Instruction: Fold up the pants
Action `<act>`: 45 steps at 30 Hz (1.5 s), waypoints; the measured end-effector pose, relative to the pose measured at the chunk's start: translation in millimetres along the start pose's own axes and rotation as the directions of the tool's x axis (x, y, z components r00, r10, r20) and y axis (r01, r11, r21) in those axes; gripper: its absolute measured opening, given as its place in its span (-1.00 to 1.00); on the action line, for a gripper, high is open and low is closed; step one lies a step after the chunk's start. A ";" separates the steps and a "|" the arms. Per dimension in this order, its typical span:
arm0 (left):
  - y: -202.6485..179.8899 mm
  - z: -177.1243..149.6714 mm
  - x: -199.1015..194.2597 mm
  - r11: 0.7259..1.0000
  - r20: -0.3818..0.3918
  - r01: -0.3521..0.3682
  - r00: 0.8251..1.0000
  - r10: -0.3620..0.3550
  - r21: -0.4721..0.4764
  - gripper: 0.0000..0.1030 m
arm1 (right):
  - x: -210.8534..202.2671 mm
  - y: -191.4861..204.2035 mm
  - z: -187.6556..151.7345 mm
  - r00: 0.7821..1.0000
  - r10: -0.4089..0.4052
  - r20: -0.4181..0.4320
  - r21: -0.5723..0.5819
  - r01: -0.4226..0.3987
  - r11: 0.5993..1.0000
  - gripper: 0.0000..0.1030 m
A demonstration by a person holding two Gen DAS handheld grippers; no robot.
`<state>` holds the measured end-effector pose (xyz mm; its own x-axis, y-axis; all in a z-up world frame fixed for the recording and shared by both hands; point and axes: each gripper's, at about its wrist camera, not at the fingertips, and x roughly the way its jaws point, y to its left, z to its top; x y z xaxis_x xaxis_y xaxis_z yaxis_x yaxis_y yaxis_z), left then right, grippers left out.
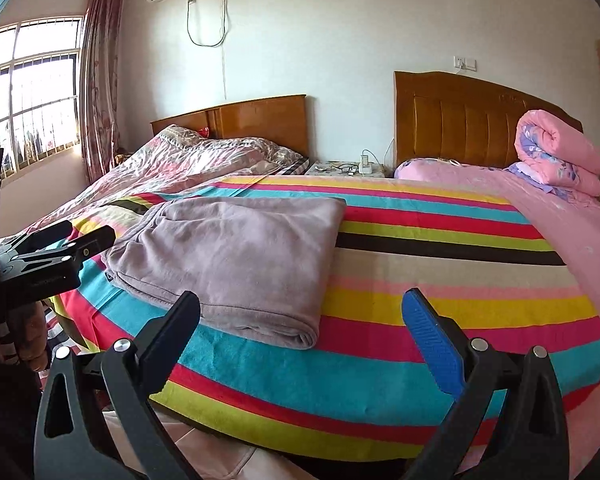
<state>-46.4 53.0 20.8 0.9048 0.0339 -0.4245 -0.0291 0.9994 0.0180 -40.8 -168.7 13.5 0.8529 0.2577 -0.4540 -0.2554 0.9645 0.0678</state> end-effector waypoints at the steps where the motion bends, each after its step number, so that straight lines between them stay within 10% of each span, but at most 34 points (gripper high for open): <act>1: -0.1 0.0 -0.1 1.000 0.000 0.001 1.000 -0.001 0.000 0.97 | 0.0 0.1 0.0 1.000 -0.001 -0.001 0.001 0.001 1.000 0.90; 45: -2.2 -4.6 5.5 1.000 -0.008 0.011 1.000 -0.011 0.025 0.97 | 2.4 -1.1 -0.3 1.000 0.002 -0.010 0.012 -0.002 1.000 0.90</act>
<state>-43.2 51.0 14.3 0.9014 0.0228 -0.4323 -0.0080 0.9993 0.0362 -38.6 -169.1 12.1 0.8476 0.2591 -0.4631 -0.2517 0.9646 0.0790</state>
